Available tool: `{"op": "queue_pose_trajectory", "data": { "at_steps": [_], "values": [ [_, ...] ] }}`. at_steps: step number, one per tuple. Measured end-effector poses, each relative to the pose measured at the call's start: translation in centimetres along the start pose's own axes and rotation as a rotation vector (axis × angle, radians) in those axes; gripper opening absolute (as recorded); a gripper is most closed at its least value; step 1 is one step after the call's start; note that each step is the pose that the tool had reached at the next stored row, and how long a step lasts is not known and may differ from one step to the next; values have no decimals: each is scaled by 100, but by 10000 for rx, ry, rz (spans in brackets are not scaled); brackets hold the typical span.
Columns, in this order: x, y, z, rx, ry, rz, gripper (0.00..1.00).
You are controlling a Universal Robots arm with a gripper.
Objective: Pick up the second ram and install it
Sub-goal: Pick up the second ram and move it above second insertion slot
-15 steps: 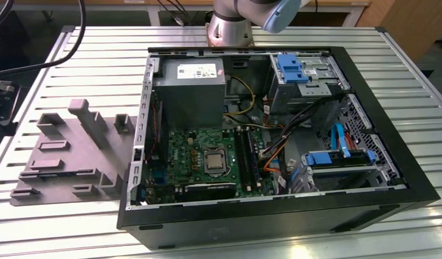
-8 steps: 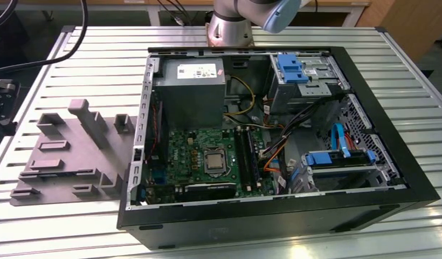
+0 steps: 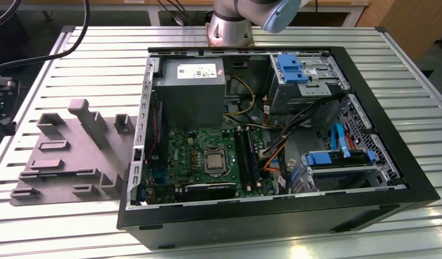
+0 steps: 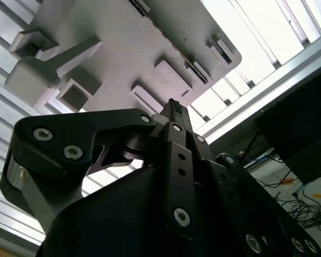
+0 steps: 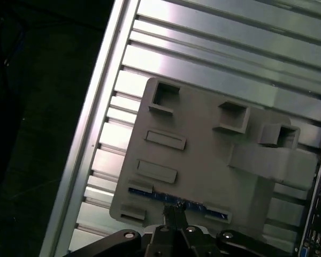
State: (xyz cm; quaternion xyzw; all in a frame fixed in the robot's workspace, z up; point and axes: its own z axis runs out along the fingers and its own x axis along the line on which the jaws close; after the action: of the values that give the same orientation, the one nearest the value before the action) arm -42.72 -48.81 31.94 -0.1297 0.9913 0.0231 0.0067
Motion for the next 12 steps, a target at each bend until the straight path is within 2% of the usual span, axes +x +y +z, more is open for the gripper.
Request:
{"op": "queue_pose_trajectory", "data": {
  "at_steps": [12],
  "values": [
    [0, 0, 2, -28, 64, -1457, 11]
  ]
}}
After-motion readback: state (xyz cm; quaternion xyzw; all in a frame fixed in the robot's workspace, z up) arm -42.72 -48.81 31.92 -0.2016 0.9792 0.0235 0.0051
